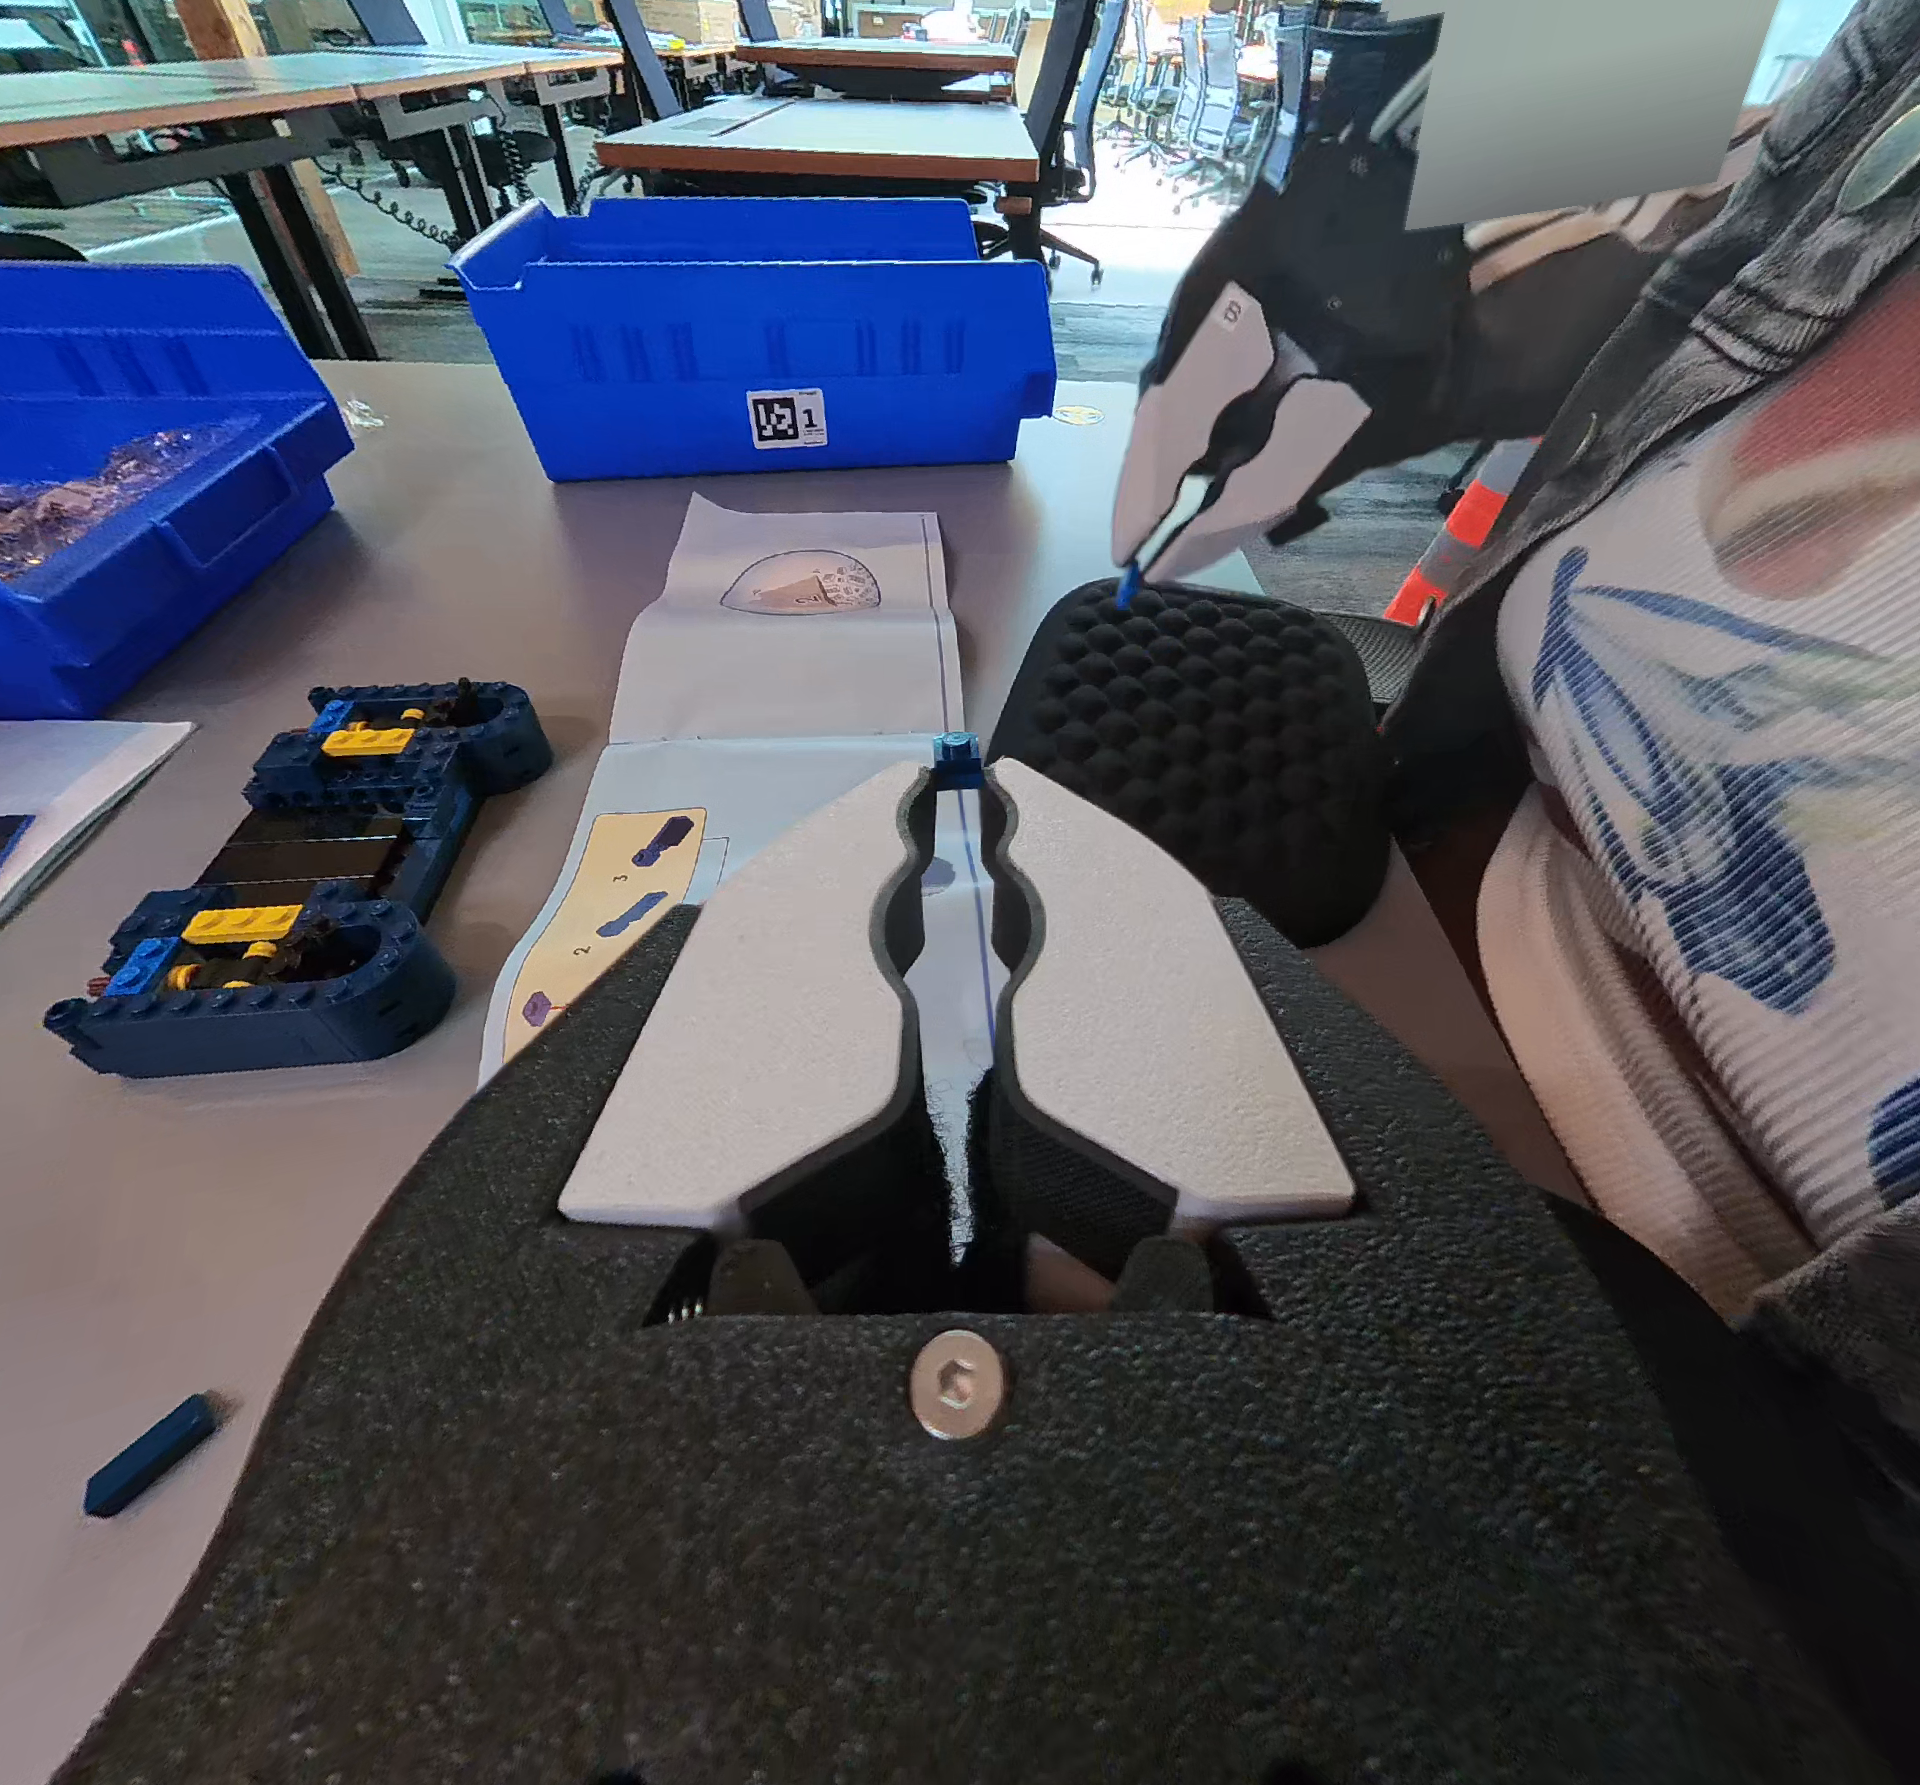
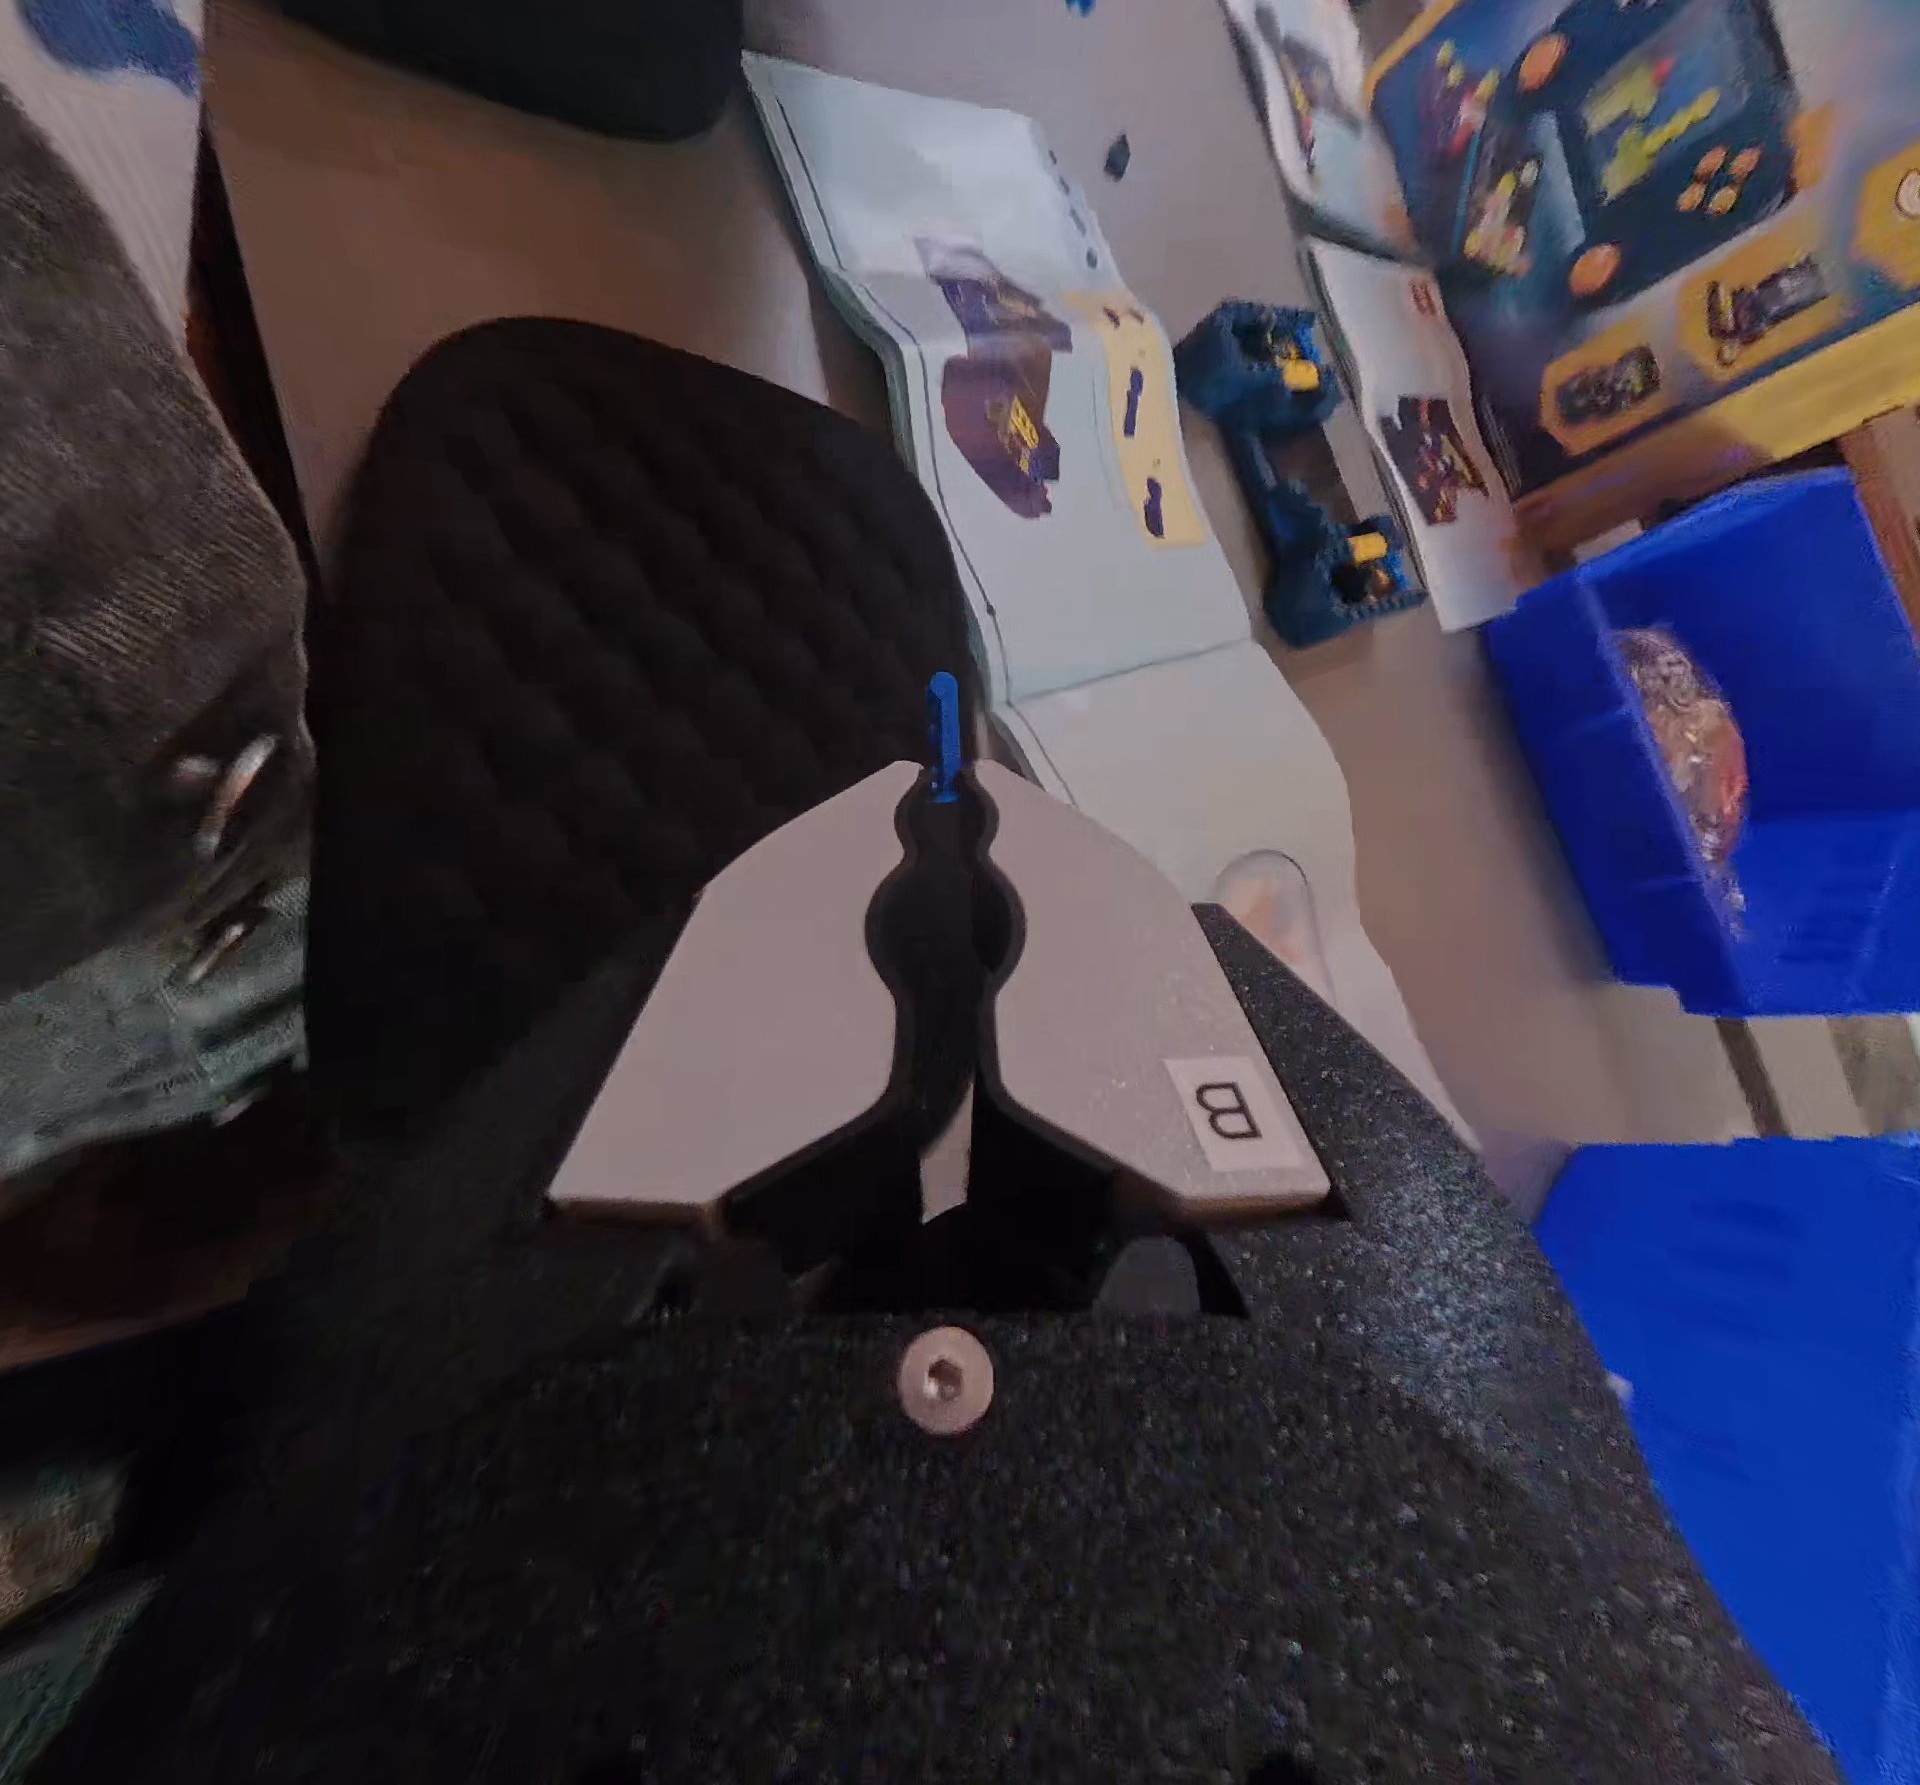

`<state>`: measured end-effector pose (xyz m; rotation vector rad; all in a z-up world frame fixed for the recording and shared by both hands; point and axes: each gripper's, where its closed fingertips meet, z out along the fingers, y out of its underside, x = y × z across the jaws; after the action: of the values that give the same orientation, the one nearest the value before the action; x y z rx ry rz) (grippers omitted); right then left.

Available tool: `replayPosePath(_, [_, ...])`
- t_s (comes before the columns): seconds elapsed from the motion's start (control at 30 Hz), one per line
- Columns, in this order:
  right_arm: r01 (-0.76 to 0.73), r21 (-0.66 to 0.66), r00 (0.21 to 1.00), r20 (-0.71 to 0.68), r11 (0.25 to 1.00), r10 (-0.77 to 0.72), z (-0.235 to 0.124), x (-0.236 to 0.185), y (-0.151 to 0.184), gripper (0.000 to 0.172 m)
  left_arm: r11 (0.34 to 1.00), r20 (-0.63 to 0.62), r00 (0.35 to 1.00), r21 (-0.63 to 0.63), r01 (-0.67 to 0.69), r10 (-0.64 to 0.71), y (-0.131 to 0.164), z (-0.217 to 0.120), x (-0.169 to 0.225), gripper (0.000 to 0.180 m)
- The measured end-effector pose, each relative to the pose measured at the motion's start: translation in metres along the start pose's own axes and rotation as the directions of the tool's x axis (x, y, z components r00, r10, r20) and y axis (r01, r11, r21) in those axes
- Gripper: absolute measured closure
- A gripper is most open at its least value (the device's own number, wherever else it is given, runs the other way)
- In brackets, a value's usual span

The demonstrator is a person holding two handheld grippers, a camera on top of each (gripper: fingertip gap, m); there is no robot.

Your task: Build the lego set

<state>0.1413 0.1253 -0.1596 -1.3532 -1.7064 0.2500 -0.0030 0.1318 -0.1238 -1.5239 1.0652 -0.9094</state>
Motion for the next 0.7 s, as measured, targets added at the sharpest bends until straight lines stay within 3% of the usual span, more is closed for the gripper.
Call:
replayPosePath(0.23, [-0.032,0.061,0.999,-0.037,0.998,0.034,0.017,-0.018,0.01,0.167,0.999,0.02,0.999,-0.019,-0.043,0.044,0.003,0.0,0.0,0.173])
replayPosePath(0.7, [-0.082,0.022,0.978,0.194,0.996,0.076,0.024,-0.02,0.008,0.168,0.999,0.014,1.0,-0.031,-0.027,0.027,0.006,0.001,-0.001,0.173])
